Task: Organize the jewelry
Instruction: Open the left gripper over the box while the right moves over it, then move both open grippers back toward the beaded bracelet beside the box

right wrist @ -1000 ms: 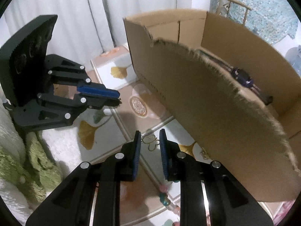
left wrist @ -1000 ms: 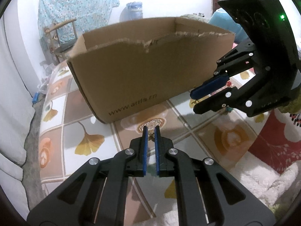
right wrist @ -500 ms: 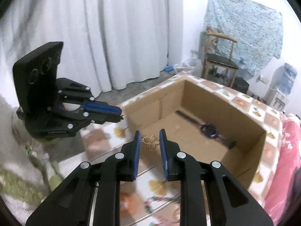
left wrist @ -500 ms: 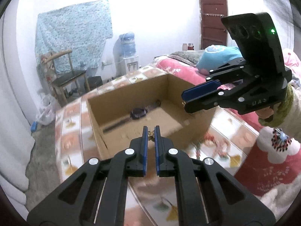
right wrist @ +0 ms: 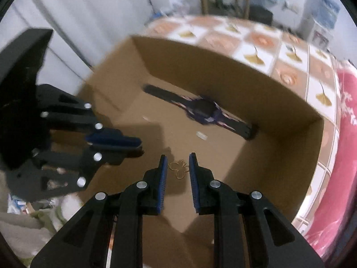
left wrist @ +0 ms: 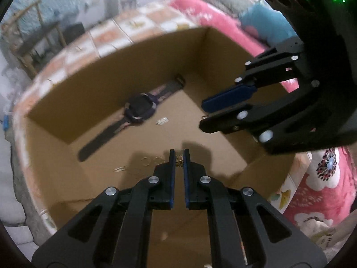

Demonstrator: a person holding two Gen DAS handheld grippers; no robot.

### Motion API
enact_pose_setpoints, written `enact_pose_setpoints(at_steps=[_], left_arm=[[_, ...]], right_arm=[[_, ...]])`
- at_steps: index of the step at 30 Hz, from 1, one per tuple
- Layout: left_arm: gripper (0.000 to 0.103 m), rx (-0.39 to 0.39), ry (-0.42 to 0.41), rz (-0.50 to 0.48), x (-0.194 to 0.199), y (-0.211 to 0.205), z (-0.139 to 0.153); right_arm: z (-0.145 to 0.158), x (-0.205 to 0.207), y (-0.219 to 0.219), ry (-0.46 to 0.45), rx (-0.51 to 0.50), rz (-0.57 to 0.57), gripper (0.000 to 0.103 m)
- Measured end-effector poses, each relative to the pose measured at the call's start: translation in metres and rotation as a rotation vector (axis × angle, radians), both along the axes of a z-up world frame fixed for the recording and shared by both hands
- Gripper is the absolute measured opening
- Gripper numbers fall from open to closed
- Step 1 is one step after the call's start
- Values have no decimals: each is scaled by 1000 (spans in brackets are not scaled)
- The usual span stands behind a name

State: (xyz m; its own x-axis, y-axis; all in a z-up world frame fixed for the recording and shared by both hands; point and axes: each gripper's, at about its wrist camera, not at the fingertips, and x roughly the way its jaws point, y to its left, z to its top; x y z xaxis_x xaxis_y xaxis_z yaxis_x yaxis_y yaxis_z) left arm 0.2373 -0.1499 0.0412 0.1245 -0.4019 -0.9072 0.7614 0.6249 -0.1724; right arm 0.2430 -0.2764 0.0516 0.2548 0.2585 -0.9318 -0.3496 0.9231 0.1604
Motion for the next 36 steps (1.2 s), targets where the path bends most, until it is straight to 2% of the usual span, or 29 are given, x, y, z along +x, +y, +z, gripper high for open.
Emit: enact_pose_setpoints(at_steps=[4,8,11,13,14,17,19,20,23,25,27,29,32,36], left_arm=[[6,13,80,-16,9,-20,-15],[6,21,126,-16,11,-27,-18],[9,26,129,-9,11,-29,-17],[15,27,127,-5,11,-29,-16],[15,26,119,-2,10,-28,-15],[19,22,69,6,7,-26,-8],[29,12,11,7,1,-20,3],[30,0,-30,8,-5,-14,12],[44,-68,-141,12,-30,11,44],[56,-111,-213,19,-48,28,60],[61,-150,-285,23,-77,51,74],[66,-174,-325,29,-99,66,77],[68,-192,-354,38,-136,86,67],[69,-214,-296,103,-167,94,29]], right_arm=[[-16,11,-6,65,-46,-23,20],[-20,16,-10,74,-48,-37,20],[-19,15,-11,62,-54,-47,21],[-19,15,-12,53,-55,-54,26],[-17,14,-13,41,-58,-58,32],[-3,6,-14,-17,-45,-57,35],[16,-4,-19,-74,-11,-70,36],[25,-8,-22,-107,12,-75,36],[64,-48,-33,-241,123,-84,39],[88,-85,-41,-332,199,-78,40],[101,-124,-47,-404,266,-71,42],[101,-152,-49,-434,309,-66,43],[80,-185,-48,-431,366,-73,43],[23,-196,-41,-350,454,-153,44]])
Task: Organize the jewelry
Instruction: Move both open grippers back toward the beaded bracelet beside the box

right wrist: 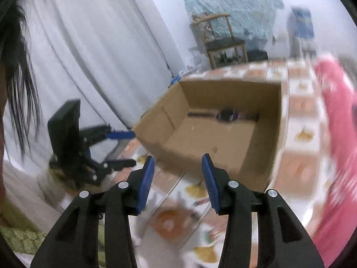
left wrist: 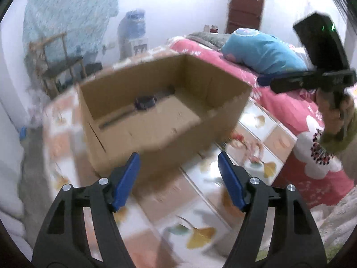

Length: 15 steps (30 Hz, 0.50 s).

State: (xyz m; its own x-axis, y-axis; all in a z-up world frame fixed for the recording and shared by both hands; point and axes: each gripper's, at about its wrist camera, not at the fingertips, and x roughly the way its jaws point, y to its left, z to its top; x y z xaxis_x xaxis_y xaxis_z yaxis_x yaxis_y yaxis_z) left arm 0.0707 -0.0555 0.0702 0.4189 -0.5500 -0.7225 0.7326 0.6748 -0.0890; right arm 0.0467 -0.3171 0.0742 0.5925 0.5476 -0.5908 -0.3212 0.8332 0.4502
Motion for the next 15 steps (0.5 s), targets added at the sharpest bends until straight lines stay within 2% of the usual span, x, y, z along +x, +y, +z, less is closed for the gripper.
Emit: enact_pose_setpoints(at_steps=[3,6,10,15], left_arm=[[69,-13,-4,56,-10,-4,-25],[67,-20,-45,102,-14,-14,-45],[51,-35,-52,102,-12,-27,-63],[36,-24,-56,67,-7,-44,-83]], right_arm=[[-37,8,12,60,-3,-48,43],[-59,22,29,66,-93,-78,43],[-81,46,43,108,-185,-107,32],[-101,55,44,149,-227,-141,23]])
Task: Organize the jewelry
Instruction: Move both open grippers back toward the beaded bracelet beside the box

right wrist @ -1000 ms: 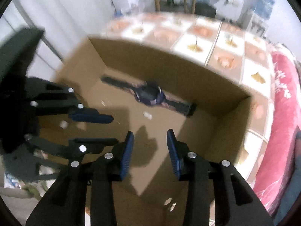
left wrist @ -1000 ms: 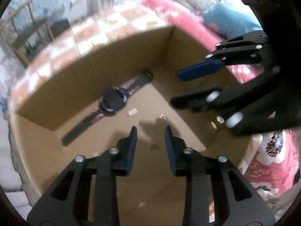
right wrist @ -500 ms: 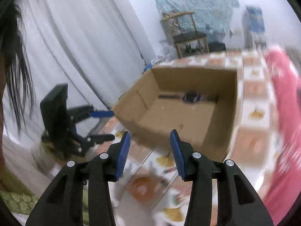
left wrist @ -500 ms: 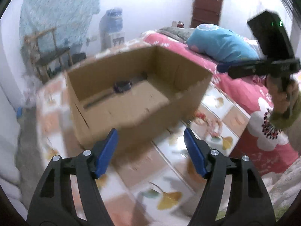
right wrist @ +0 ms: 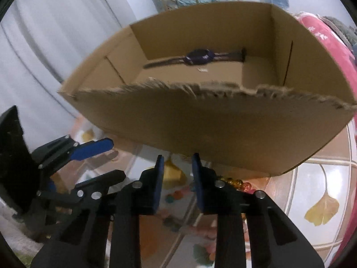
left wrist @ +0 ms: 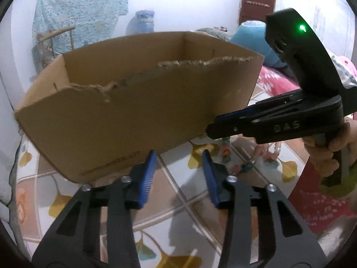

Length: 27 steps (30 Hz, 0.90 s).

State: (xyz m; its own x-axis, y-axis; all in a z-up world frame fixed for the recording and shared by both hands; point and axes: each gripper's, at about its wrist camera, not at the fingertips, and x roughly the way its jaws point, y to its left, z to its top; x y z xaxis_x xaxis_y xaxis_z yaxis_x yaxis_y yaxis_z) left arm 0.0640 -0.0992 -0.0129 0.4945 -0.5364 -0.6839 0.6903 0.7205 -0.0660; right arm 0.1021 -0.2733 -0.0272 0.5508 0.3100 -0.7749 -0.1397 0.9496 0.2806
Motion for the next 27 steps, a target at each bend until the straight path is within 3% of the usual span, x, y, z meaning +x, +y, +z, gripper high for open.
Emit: enact_pose_setpoints(at_steps=[7,9,18,23,27], left_arm=[[30,-6,29,-15,4,0,-8],[30,-5,28,-13,2,2,-6],[30,22,32,15,-14,28,1],[30,43,26,27,-23,38,0],[30,33,35,22,-23,37,-1]], right_arm=[[-12,6,12,2,-54,-2,16],[-14,8,16,4,-38,14,6],[-10,-7,52,-1,-25,171,3],[6,-14,30,-61,-45,76,3],[5,-10,28,-79,-161,42,3]])
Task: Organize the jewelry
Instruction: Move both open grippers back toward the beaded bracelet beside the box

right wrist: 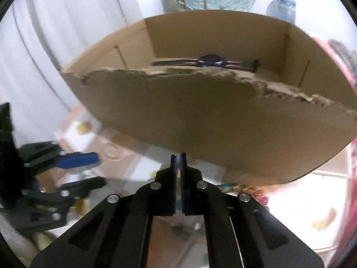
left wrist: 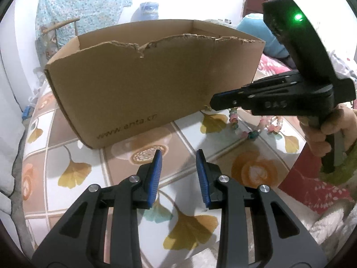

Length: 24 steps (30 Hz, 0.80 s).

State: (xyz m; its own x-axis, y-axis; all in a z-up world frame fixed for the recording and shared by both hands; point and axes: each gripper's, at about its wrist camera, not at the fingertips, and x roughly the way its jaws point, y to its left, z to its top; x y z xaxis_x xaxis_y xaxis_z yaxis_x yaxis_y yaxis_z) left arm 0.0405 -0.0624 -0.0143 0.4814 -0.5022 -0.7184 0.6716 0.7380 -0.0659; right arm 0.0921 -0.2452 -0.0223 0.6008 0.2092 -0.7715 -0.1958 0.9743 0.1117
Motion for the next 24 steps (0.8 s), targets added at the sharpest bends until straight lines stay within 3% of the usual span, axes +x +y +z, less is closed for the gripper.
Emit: enact_pose_setpoints(at_steps=[6,11,13,15,16,22,24], left_arm=[[30,-3,-17,-16,0,-6,2],[30,-2,-1,-7,2,-6,-2],[30,-1,8,-2,3,-4,-4],[30,-3,11,2,4,-4,-4],[30,-4,12,3,5,-4,-3],[30,0,9,2,6,-6,-1],[30,4,6,4,5,-6,-1]], right_arm=[[-1,7,6,-21,-72,10,3],[-2,16,-1,1,-28,12,6],[-4,17,0,11,-21,19,12],[-4,14,1,10,-26,24,26],[-5,12,2,9,-31,24,27],[-12,12,14,13,-49,40,26],[-12,8,17,21,-30,67,6]])
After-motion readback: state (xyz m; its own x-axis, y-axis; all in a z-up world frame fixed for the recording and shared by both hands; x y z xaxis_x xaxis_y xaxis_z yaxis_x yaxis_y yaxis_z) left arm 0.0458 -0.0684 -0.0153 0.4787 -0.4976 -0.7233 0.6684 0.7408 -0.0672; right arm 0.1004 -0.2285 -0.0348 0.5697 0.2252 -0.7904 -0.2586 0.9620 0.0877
